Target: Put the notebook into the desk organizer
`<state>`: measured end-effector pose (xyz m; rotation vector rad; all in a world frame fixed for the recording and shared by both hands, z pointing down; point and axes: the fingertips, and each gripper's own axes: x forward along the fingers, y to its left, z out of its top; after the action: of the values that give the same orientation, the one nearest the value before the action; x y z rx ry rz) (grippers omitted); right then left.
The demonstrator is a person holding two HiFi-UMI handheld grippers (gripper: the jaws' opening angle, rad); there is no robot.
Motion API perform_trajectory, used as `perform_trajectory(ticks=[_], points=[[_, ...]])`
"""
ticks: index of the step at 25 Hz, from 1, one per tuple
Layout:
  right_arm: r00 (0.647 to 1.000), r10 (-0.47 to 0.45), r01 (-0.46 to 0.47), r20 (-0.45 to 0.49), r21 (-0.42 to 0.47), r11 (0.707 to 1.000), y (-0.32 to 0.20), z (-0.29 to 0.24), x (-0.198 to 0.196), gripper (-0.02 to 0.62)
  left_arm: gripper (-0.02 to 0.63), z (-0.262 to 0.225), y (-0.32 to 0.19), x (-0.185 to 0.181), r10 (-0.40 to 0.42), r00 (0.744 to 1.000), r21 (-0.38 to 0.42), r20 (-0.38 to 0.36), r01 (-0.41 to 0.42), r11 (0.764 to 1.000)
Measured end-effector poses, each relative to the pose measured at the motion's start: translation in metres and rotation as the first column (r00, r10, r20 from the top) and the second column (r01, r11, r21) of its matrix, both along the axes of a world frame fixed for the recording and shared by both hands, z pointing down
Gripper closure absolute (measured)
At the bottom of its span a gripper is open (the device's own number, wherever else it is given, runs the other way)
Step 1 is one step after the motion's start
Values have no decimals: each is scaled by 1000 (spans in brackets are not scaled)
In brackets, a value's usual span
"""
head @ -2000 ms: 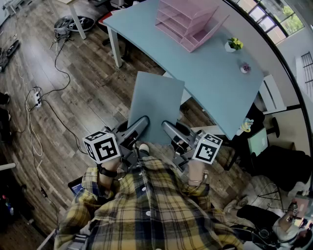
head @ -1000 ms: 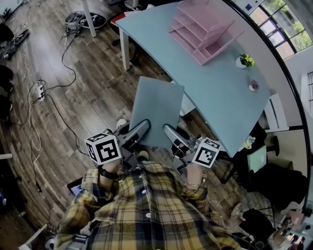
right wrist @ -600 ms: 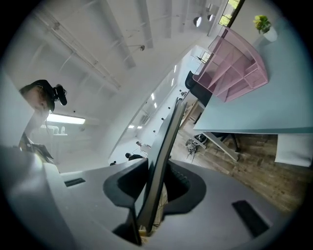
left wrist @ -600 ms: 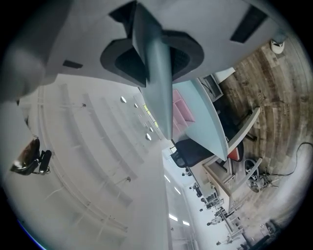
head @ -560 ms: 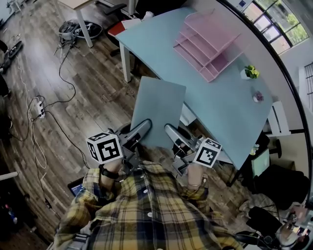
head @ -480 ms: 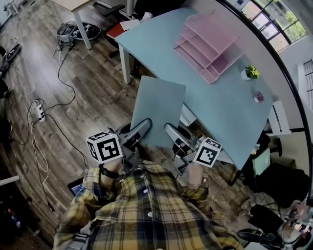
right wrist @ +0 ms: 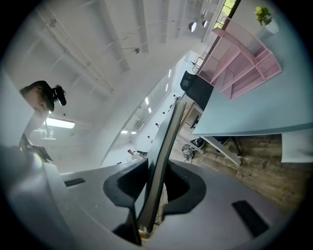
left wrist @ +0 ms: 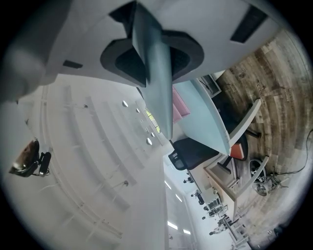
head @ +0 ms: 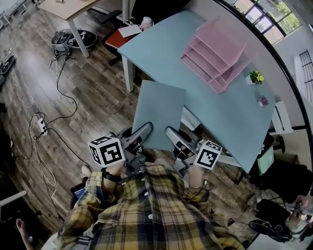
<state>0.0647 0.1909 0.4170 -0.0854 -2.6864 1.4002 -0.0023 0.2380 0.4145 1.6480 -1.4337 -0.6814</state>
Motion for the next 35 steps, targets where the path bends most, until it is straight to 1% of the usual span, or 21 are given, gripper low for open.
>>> perform_trajectory(ticks=[6, 13, 16, 20, 25, 30, 35], points=[[999, 4, -5, -38, -11, 1000, 1, 8, -19, 499, 506, 10, 0, -19, 2, 999, -12, -37, -3, 1000], [999, 32, -33, -44, -20, 999, -15, 12, -25, 499, 506, 15, -16, -26, 26, 999, -22, -39, -27, 999], [998, 46, -47, -45, -21, 999, -34, 17, -33, 499, 505, 20, -36, -34, 37, 998, -27, -53, -38, 999], [997, 61, -62, -36, -16, 998, -64, 18, -48, 499, 506, 22, -67, -50, 54, 998, -29, -44, -55, 998], [995, 95, -95, -24, 3, 995, -110, 12, -66, 499, 505, 15, -114, -69, 79, 996, -5, -41, -79, 997], [990, 143, -142, -16, 14, 990, -159, 1, -74, 499, 505, 5, -167, -79, 124, 992, 8, -33, -124, 992], [980, 199, -199, -3, 24, 980, -198, -10, -74, 499, 505, -7, -211, -81, 183, 983, 15, -22, -183, 983]])
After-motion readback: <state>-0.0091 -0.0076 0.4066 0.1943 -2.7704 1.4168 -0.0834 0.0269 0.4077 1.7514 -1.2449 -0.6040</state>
